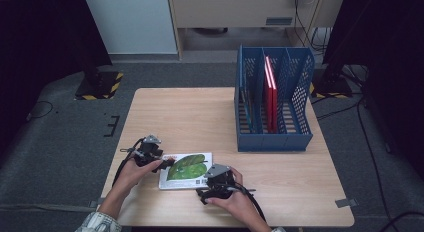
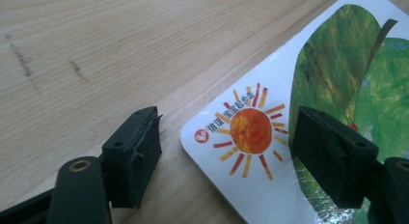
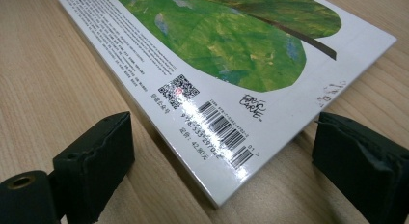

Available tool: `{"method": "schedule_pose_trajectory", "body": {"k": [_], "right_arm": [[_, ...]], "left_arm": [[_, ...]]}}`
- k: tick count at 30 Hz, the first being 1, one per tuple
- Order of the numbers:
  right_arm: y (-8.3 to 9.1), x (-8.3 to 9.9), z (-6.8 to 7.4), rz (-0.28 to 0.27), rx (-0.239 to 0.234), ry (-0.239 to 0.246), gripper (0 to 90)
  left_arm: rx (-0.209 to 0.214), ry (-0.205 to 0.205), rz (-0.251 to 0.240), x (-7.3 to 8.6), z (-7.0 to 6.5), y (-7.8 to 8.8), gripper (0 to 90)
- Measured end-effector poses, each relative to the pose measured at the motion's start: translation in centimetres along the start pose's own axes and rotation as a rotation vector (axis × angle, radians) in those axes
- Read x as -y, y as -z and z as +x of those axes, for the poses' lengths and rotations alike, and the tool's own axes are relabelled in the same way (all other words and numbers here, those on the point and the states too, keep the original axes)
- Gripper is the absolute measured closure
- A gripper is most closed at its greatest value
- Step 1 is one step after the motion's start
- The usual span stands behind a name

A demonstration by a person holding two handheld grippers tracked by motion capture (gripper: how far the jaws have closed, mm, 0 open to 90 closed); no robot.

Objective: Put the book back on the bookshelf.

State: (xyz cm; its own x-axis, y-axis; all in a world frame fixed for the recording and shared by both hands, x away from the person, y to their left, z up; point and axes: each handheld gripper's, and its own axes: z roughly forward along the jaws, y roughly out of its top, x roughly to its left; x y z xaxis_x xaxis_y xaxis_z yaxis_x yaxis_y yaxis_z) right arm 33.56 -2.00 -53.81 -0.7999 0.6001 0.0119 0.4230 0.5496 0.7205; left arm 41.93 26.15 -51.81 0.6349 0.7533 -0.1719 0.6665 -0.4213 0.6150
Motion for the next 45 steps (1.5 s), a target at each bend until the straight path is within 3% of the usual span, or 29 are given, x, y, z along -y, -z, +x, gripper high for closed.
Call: {"method": "schedule_pose_trajectory", "body": {"k": [6, 8, 10, 18, 27, 31, 36, 45], "right_arm": [[0.1, 0.1, 0.4, 0.001, 0.000, -0.004, 7.9], [0.0, 0.1, 0.5, -0.001, 0.010, -0.008, 7.5], [0.0, 0.0, 0.6, 0.002, 0.015, -0.011, 6.9], [-0.2, -0.1, 0.9, 0.010, 0.029, -0.028, 4.1], [-0.5, -0.3, 1.1, 0.019, 0.046, -0.043, 0.8], [-0.6, -0.4, 1.2, 0.018, 0.057, -0.054, 0.7], [-0.5, -0.3, 1.2, 0.016, 0.056, -0.051, 1.4], [-0.3, -0.2, 1.4, 0.018, 0.044, -0.043, 1.9]], "left_arm": [[0.015, -0.019, 0.010, 0.0, -0.5, 0.0, 25.9], [0.014, -0.016, 0.011, -0.1, -0.5, 0.0, 26.3], [-0.002, 0.019, 0.003, -0.2, -0.5, 0.0, 29.7], [-0.027, 0.025, 0.001, -0.4, -0.7, 0.1, 34.4], [-0.015, 0.046, -0.010, -0.6, -0.8, 0.4, 34.8], [-0.021, 0.025, 0.009, -0.6, -0.9, 0.3, 35.3], [-0.027, 0.027, -0.008, -0.4, -0.8, 0.5, 32.7], [-0.025, 0.040, 0.030, 0.3, -0.7, 0.7, 29.1]]}}
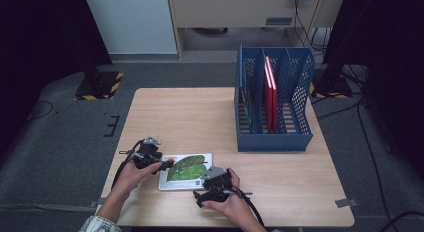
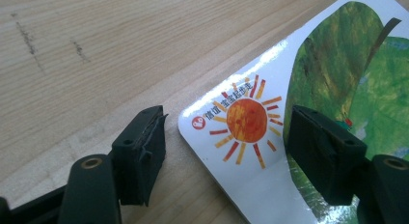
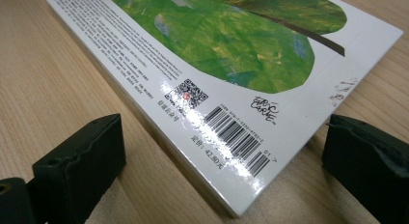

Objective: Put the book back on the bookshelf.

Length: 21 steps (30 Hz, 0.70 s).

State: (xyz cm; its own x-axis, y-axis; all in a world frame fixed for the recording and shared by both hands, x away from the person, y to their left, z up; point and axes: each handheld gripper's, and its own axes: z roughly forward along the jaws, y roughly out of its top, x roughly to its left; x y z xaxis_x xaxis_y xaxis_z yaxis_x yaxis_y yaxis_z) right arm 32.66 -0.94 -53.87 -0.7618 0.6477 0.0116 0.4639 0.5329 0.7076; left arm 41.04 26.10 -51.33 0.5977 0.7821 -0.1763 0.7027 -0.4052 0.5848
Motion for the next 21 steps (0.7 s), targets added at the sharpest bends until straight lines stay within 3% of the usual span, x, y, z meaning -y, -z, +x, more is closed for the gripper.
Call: {"method": "schedule_pose_trajectory", "body": {"k": [4, 7, 21], "right_arm": [[0.0, 0.0, 0.1, -0.003, 0.002, 0.000, 1.9], [0.0, 0.0, 0.2, 0.000, 0.003, 0.000, 1.5], [-0.2, -0.1, 0.4, -0.001, 0.023, -0.014, 0.4]], "left_arm": [[0.022, 0.000, 0.007, 0.1, -0.1, 0.0, 31.0], [0.020, 0.026, -0.004, 0.1, -0.1, 0.1, 31.3], [0.004, 0.025, -0.037, -0.7, -0.5, 1.3, 34.6]]}}
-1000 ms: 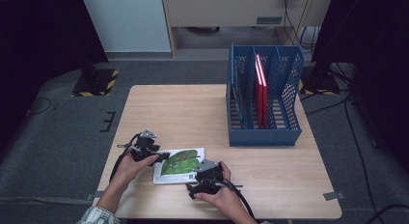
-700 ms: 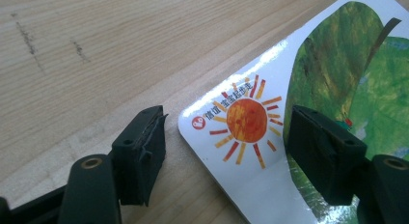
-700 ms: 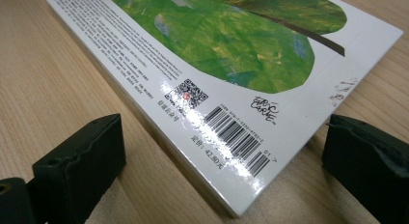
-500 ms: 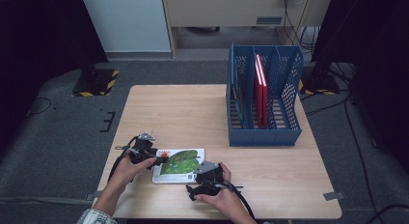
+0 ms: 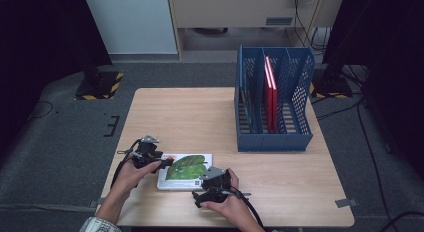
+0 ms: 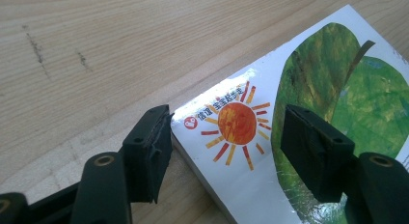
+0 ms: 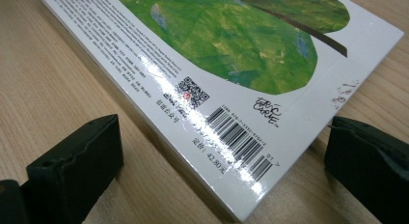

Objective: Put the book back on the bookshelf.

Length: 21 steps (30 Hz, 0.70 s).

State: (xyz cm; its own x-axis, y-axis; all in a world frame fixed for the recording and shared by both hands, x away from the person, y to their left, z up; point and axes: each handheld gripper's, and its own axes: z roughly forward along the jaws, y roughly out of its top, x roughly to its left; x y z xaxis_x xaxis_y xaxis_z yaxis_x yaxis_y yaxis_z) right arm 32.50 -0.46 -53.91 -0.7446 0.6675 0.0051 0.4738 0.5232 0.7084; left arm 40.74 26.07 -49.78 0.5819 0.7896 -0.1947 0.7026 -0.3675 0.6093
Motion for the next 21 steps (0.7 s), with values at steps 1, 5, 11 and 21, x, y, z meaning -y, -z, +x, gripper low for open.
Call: {"method": "schedule_pose_trajectory", "body": {"k": [1, 5, 11, 21], "right_arm": [[-0.02, -0.02, 0.02, 0.000, 0.002, -0.002, 0.4], [-0.10, -0.12, 0.06, 0.003, 0.011, -0.010, 0.3], [-0.26, -0.29, -0.01, 0.003, 0.028, -0.027, 0.3], [-0.41, -0.45, -0.03, 0.003, 0.037, -0.041, 0.2]], "left_arm": [[0.000, 0.000, 0.000, 0.00, 0.00, 0.00, 34.6], [-0.001, -0.001, -0.007, -0.31, -0.17, 0.36, 34.6], [0.009, 0.003, -0.021, -0.55, -0.24, 0.75, 34.4], [0.011, -0.001, -0.020, -0.71, -0.43, 0.60, 33.9]]}}
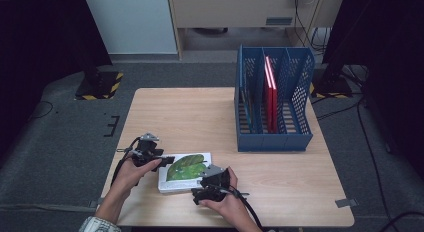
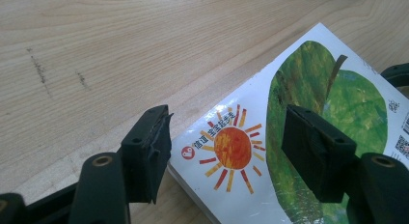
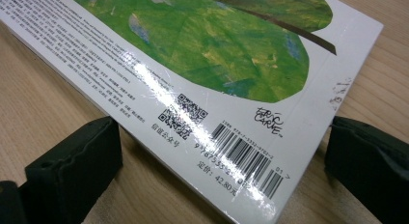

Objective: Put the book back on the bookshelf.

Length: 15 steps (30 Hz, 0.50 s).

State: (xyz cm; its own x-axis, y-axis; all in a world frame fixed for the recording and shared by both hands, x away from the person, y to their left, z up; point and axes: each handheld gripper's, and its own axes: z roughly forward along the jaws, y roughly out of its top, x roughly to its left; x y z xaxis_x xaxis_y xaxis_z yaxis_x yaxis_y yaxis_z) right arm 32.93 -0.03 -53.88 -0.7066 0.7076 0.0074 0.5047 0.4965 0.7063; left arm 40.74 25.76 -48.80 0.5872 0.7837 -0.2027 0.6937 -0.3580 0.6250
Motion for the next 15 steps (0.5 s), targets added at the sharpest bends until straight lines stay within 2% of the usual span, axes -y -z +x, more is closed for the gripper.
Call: {"method": "schedule_pose_trajectory", "body": {"k": [13, 15], "right_arm": [[-0.02, -0.06, -0.37, -0.007, 0.008, -0.017, 3.1], [-0.04, -0.08, -0.37, -0.007, 0.008, -0.017, 3.1]], "left_arm": [[0.012, 0.006, -0.012, 0.35, 0.27, -0.15, 30.0], [-0.009, 0.011, -0.032, 0.46, 0.24, 0.02, 23.5]]}}
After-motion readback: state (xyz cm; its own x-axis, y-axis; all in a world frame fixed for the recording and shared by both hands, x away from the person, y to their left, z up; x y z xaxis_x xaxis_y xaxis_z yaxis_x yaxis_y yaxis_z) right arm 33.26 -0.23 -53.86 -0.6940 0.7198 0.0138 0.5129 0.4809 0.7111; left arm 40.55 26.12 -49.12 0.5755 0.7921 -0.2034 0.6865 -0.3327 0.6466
